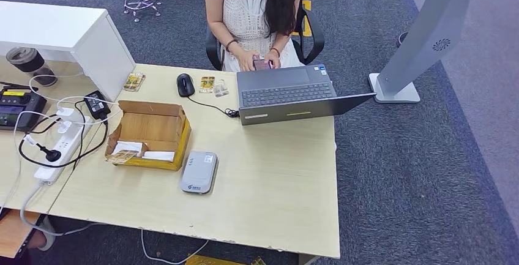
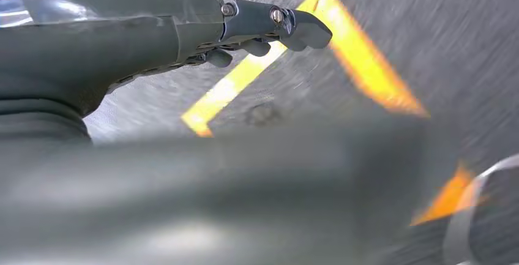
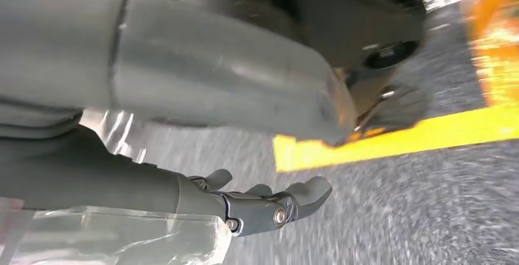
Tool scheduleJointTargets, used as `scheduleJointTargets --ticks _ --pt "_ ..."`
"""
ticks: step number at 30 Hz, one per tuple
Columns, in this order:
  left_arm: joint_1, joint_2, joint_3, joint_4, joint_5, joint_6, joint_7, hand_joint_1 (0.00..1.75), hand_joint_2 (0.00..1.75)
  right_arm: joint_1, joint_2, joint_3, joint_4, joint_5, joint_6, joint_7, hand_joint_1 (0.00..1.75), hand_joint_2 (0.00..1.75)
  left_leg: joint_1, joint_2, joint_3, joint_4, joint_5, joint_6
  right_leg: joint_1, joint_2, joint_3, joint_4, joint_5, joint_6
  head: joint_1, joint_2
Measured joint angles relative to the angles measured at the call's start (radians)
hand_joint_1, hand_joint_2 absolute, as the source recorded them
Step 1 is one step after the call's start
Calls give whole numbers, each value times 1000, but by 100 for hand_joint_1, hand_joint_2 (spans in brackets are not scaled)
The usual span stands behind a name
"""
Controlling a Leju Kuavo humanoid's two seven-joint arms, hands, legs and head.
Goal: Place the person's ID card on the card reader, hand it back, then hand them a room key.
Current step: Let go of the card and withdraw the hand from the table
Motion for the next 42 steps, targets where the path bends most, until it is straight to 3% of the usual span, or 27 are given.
scheduleJointTargets --ticks 3,4,7,8,25,26,29,30,37,39,40,41,42 --pt "0 -10 -60 3 -29 -20 38 0 175 9 0 63 2 27 -16 12 0 175 0 0 0 0 0 0 0 0 0 0 0 0 0 0" --pt "1 -12 -88 3 -22 -21 41 0 131 12 -1 82 1 17 -17 13 0 175 0 0 0 0 0 0 0 0 0 0 0 0 0 0" --pt "8 -16 -180 3 13 -27 45 0 0 24 -7 132 -4 -19 -16 21 0 44 0 0 0 0 0 0 0 0 0 0 0 0 0 0" --pt "12 -16 -210 3 26 -28 46 0 0 28 -9 147 -7 -32 -14 24 0 0 0 0 0 0 0 0 0 0 0 0 0 0 0 0" --pt "98 21 -735 -37 257 -72 65 0 0 102 -83 358 -81 -254 17 59 0 0 0 0 0 0 0 0 0 0 0 0 0 0 0 0" --pt "104 24 -765 -41 271 -75 66 44 0 106 -88 369 -85 -266 20 61 0 0 0 0 0 0 0 0 0 0 0 0 0 0 0 0" --pt "120 30 -858 -54 310 -82 71 175 0 117 -102 404 -100 -304 22 66 131 0 0 0 0 0 0 0 0 0 0 0 0 0 0 0" --pt "124 33 -889 -58 323 -84 72 175 0 121 -107 415 -104 -316 23 68 175 0 0 0 0 0 0 0 0 0 0 0 0 0 0 0" --pt "157 47 -1082 -86 410 -102 76 175 0 142 -137 487 -135 -399 37 82 175 0 0 0 0 0 0 0 0 0 0 0 0 0 0 0" --pt "168 51 -1141 -94 438 -107 80 93 0 148 -147 507 -144 -425 40 86 175 0 0 0 0 0 0 0 0 0 0 0 0 0 0 0" --pt "173 52 -1170 -98 453 -110 82 49 0 151 -152 518 -148 -439 41 89 154 0 0 0 0 0 0 0 0 0 0 0 0 0 0 0" --pt "178 54 -1198 -103 467 -113 84 5 0 154 -156 528 -153 -453 42 92 110 0 0 0 0 0 0 0 0 0 0 0 0 0 0 0" --pt "183 56 -1226 -107 481 -115 85 3 0 157 -160 539 -158 -467 43 95 66 0 0 0 0 0 0 0 0 0 0 0 0 0 0 0"
